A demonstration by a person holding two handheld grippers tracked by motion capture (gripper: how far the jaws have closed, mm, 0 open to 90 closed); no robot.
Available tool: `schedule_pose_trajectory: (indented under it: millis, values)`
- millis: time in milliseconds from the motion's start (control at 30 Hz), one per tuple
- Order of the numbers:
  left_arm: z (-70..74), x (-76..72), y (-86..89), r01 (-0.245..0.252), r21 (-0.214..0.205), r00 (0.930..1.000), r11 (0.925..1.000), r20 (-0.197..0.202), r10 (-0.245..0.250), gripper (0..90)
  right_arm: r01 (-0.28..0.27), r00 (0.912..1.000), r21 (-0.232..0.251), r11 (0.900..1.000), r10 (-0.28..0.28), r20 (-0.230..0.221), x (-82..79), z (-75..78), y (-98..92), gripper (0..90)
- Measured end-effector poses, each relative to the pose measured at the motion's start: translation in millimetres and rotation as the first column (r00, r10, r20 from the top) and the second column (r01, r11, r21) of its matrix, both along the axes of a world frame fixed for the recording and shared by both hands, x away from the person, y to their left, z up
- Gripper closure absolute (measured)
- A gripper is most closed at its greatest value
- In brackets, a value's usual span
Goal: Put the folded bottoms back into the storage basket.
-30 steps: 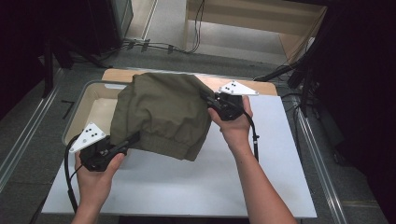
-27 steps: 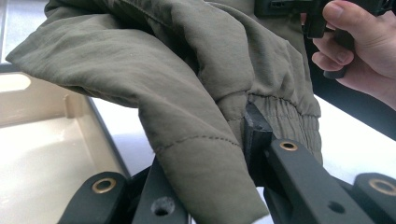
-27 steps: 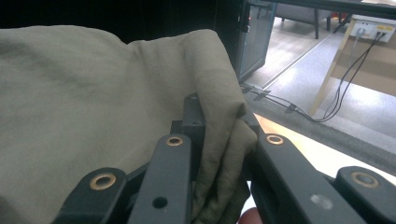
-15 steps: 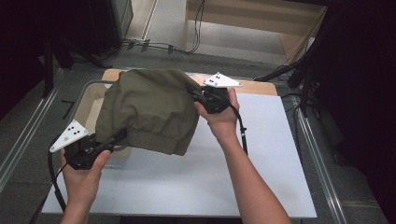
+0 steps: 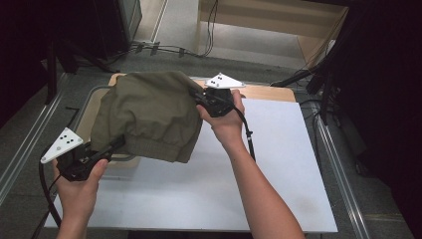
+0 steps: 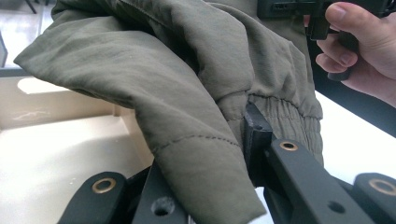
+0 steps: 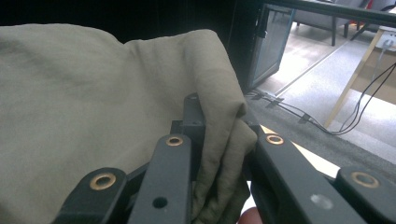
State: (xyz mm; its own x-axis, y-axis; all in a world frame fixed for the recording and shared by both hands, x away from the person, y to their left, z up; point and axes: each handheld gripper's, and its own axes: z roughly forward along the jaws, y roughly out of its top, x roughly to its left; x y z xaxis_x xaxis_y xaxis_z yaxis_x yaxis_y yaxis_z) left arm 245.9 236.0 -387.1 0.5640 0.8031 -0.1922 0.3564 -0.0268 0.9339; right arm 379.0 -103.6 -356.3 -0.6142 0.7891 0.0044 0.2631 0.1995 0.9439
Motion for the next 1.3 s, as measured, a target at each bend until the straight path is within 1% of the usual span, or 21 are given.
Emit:
schedule_pose_trajectory:
  millis: [200, 233, 300, 400, 633, 800, 1133, 1300]
  values:
    - [-0.5, 0.9, 7.3, -0.016, -0.005, 0.9999, 0.9999, -0.003, 0.016, 75.2, -0.009, 1.0000, -0.002, 1.0000, 0.009, 0.000, 4.1, 1.0, 9.1, 78.2]
    - [-0.5, 1.2, 8.2, -0.018, -0.010, 0.9998, 0.9998, -0.002, 0.018, 75.2, -0.008, 0.9999, 0.000, 1.0000, 0.008, -0.006, 4.4, 1.2, 11.0, 78.2]
    - [-0.4, 1.2, 10.9, -0.023, -0.007, 0.9997, 0.9997, -0.004, 0.023, 75.2, -0.013, 0.9999, -0.003, 0.9999, 0.013, -0.002, 6.1, 1.6, 14.0, 78.2]
    - [-0.5, 1.4, 15.2, -0.033, -0.016, 0.9995, 0.9993, -0.004, 0.033, 75.2, -0.016, 0.9999, -0.002, 0.9999, 0.016, -0.003, 7.6, 2.6, 19.1, 78.2]
    - [-0.1, 1.4, 26.2, -0.054, -0.020, 0.9986, 0.9984, -0.005, 0.054, 75.2, -0.031, 0.9995, -0.006, 0.9995, 0.031, 0.000, 13.1, 3.2, 32.4, 78.2]
    - [-1.4, 1.9, 34.6, -0.067, -0.026, 0.9977, 0.9974, -0.011, 0.067, 75.2, -0.041, 0.9992, -0.023, 0.9989, 0.041, 0.000, 17.6, 2.7, 42.6, 78.2]
    - [-3.7, 2.5, 49.3, -0.092, -0.040, 0.9956, 0.9950, -0.021, 0.091, 75.2, -0.059, 0.9982, -0.020, 0.9980, 0.059, -0.003, 26.9, 0.6, 60.5, 78.2]
    - [-5.6, 2.9, 55.4, -0.109, -0.041, 0.9938, 0.9932, -0.027, 0.108, 75.1, -0.070, 0.9974, -0.013, 0.9974, 0.070, -0.016, 31.7, -1.2, 66.9, 78.2]
